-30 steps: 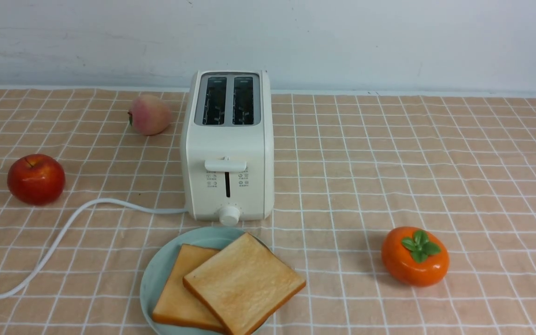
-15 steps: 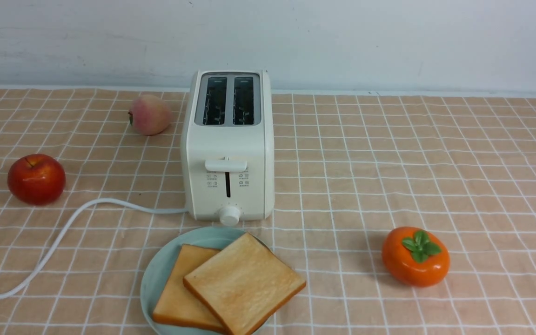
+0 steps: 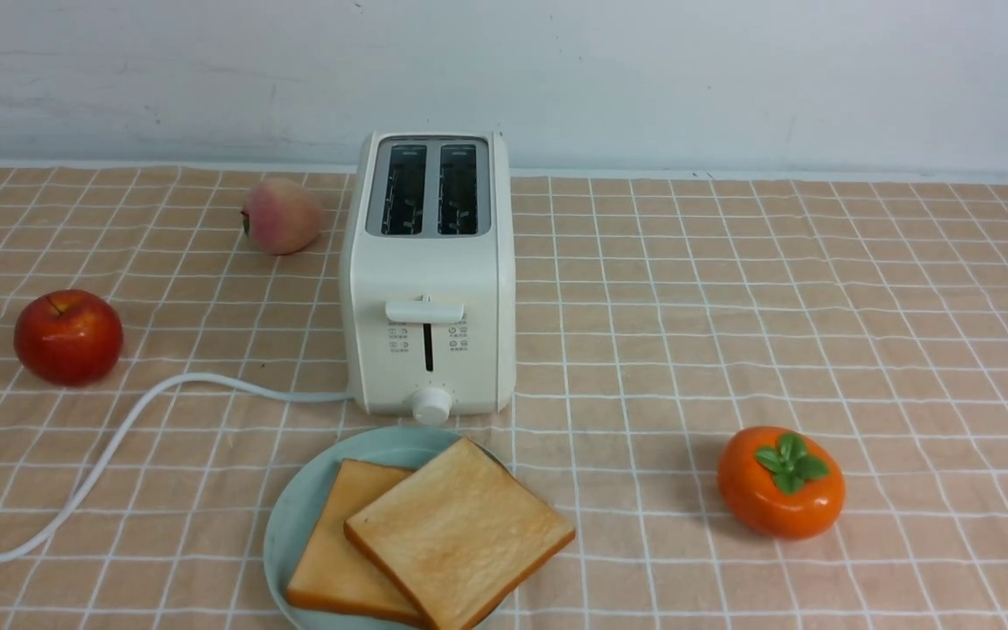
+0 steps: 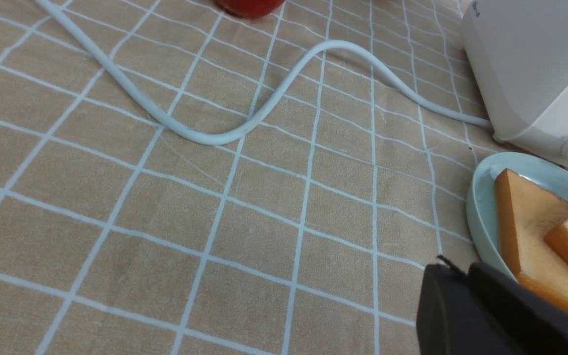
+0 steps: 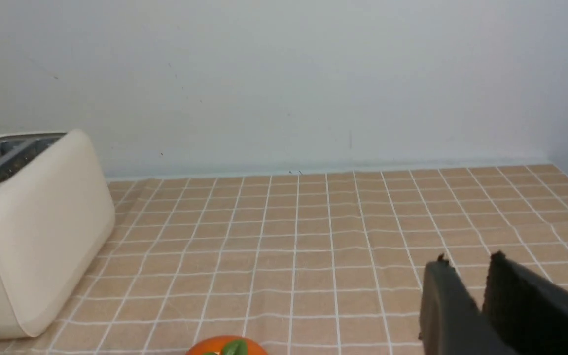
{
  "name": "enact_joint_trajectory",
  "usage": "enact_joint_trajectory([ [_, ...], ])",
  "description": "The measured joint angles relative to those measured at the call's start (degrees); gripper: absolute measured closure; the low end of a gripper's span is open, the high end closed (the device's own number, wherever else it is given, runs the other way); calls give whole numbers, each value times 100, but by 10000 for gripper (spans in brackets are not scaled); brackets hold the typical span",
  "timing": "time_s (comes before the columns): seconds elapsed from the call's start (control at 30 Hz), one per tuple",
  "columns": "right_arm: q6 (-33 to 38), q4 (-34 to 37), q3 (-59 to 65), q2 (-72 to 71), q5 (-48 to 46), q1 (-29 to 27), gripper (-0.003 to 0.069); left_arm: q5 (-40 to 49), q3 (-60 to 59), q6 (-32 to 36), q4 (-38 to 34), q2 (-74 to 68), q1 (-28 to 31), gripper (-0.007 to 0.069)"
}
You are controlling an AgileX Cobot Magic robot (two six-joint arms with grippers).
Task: Take toasted bread from bread machine on light coffee tablecloth place on plate.
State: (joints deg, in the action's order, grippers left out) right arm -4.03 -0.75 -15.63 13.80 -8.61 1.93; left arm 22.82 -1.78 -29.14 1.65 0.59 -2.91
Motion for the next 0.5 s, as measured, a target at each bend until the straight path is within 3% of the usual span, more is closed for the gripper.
enact_joint_trajectory([
  [0.3,-278,-210,109,-172,-510,0,515,0,0,-6,0,0,0,575],
  [0.5,-278,-300,1056,-802,-736,0,509,10,0,-11,0,0,0,571],
])
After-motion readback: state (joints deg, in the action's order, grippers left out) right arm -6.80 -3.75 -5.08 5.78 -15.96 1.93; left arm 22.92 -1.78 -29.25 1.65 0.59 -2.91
